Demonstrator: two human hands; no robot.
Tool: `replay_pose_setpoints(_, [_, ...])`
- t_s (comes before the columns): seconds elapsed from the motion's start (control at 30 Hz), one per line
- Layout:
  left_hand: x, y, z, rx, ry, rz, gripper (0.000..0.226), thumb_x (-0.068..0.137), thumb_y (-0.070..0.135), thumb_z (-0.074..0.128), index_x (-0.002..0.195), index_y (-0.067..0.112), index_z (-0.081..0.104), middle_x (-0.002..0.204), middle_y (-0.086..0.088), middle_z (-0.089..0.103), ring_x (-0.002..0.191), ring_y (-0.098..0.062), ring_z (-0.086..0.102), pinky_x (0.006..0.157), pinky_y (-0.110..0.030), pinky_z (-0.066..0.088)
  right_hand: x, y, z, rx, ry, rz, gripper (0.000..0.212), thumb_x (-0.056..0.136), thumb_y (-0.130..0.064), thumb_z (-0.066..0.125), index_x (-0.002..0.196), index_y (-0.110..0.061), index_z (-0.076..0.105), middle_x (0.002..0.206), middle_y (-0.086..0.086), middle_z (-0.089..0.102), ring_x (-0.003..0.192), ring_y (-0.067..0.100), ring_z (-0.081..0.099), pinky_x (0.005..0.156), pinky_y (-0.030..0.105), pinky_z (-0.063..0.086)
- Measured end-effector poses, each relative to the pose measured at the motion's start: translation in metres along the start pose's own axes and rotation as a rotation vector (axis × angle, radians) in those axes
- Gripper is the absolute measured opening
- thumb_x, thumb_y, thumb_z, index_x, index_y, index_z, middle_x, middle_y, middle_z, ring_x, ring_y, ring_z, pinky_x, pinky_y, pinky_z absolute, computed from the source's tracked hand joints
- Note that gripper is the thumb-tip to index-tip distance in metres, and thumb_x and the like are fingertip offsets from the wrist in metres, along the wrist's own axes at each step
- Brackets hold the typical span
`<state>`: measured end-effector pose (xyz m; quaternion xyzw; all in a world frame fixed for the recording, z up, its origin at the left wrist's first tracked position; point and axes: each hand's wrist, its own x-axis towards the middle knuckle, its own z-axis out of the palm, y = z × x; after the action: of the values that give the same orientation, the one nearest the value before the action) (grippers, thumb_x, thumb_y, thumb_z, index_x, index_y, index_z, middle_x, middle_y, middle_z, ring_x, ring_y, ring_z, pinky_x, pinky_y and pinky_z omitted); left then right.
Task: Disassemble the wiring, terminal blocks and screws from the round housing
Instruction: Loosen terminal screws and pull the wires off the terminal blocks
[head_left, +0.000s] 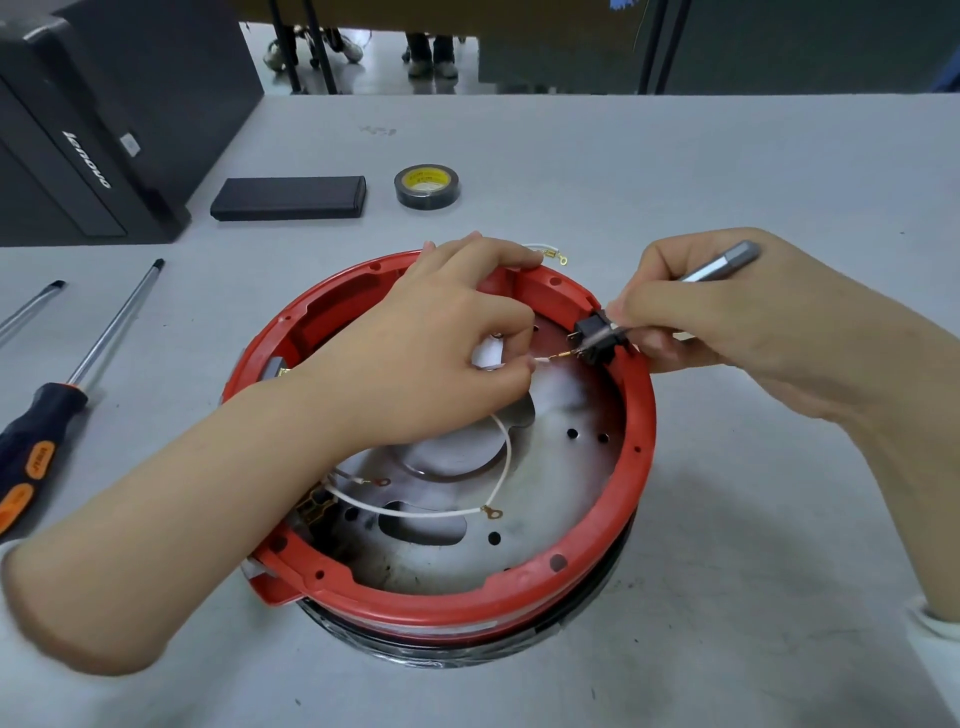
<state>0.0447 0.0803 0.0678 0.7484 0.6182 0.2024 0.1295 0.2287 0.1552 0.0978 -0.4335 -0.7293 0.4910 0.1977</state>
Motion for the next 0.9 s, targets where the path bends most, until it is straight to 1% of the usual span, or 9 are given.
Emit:
replay_pose_setpoints(0.17, [0.001,-0.003,-0.001,-0.054,0.006,-0.005,0.02,0.088,0.026,0.061,0.069,0.019,0.06,0.138,0.012,0.043,0.134,-0.002,0.031,0.116,-0.038,0.019,-0.001,0.004,-0.005,-0.007,0.004,-0.089,0.028,0.08,-0.011,0.062,0.053,-0.019,0.056,0.052,0.003,0.052,0.061,0.02,0.051,0.08,0.056,0.053])
replay_pose_setpoints(0.23, [0.002,-0.004,-0.004,-0.163,0.025,-0.02,0.018,0.089,0.027,0.062,0.072,0.02,0.064,0.134,0.012,0.048,0.118,0.013,0.042,0.108,-0.022,0.029,-0.004,0.004,-0.006,0.006,0.055,-0.185,0.016,0.077,-0.022,0.063,0.062,-0.019,0.059,0.053,0.0,0.055,0.06,0.019,0.051,0.075,0.055,0.05])
replay_pose_setpoints(0.3, [0.003,-0.004,-0.007,-0.29,0.077,-0.049,0.017,0.089,0.028,0.064,0.073,0.022,0.066,0.127,0.015,0.054,0.107,0.017,0.049,0.091,-0.009,0.035,-0.005,0.003,-0.004,0.069,0.111,-0.282,0.011,0.08,-0.03,0.061,0.073,-0.021,0.059,0.056,-0.002,0.058,0.057,0.016,0.051,0.071,0.048,0.048])
replay_pose_setpoints(0.47, [0.006,-0.006,-0.008,-0.38,0.142,-0.081,0.017,0.087,0.033,0.065,0.07,0.034,0.065,0.118,0.018,0.059,0.102,0.009,0.057,0.087,-0.017,0.039,0.0,0.005,0.006,0.081,0.077,-0.411,0.022,0.093,-0.041,0.052,0.106,-0.029,0.066,0.068,0.001,0.066,0.055,0.006,0.055,0.061,0.018,0.049])
replay_pose_setpoints(0.6, [0.005,-0.01,-0.007,-0.375,0.167,-0.073,0.014,0.087,0.031,0.066,0.074,0.031,0.069,0.116,0.014,0.062,0.106,0.002,0.06,0.097,-0.031,0.046,0.003,0.009,0.015,-0.129,0.05,-0.425,0.015,0.088,-0.035,0.063,0.097,-0.031,0.074,0.085,-0.021,0.071,0.082,-0.005,0.064,0.07,0.01,0.047])
replay_pose_setpoints(0.67, [0.006,-0.011,-0.007,-0.362,0.173,-0.077,0.012,0.087,0.033,0.065,0.077,0.029,0.071,0.114,0.016,0.063,0.109,0.004,0.058,0.1,-0.032,0.045,0.004,0.01,0.015,-0.204,0.086,-0.439,0.008,0.084,-0.033,0.069,0.089,-0.032,0.074,0.081,-0.028,0.067,0.081,-0.009,0.061,0.07,0.006,0.043])
replay_pose_setpoints(0.73, [0.005,-0.012,-0.006,-0.348,0.174,-0.07,0.012,0.086,0.036,0.065,0.079,0.029,0.071,0.113,0.017,0.063,0.109,0.006,0.057,0.098,-0.029,0.045,0.005,0.011,0.014,-0.291,0.13,-0.462,0.005,0.084,-0.031,0.07,0.086,-0.034,0.073,0.077,-0.027,0.065,0.08,-0.007,0.059,0.067,0.007,0.041])
replay_pose_setpoints(0.83, [0.004,-0.015,-0.004,-0.27,0.199,-0.061,0.017,0.086,0.045,0.06,0.089,0.03,0.068,0.114,0.019,0.06,0.109,0.008,0.054,0.094,-0.016,0.042,0.009,0.013,0.01,-0.436,0.231,-0.48,0.004,0.085,-0.033,0.067,0.085,-0.033,0.071,0.076,-0.017,0.064,0.078,0.002,0.058,0.065,0.018,0.044])
replay_pose_setpoints(0.9, [0.004,-0.02,-0.003,-0.17,0.246,-0.114,0.029,0.085,0.054,0.052,0.101,0.033,0.062,0.116,0.02,0.055,0.107,0.008,0.049,0.091,-0.003,0.034,0.018,0.017,0.002,-0.298,0.302,-0.437,0.004,0.086,-0.03,0.068,0.083,-0.03,0.071,0.075,-0.015,0.065,0.072,0.001,0.057,0.062,0.012,0.042])
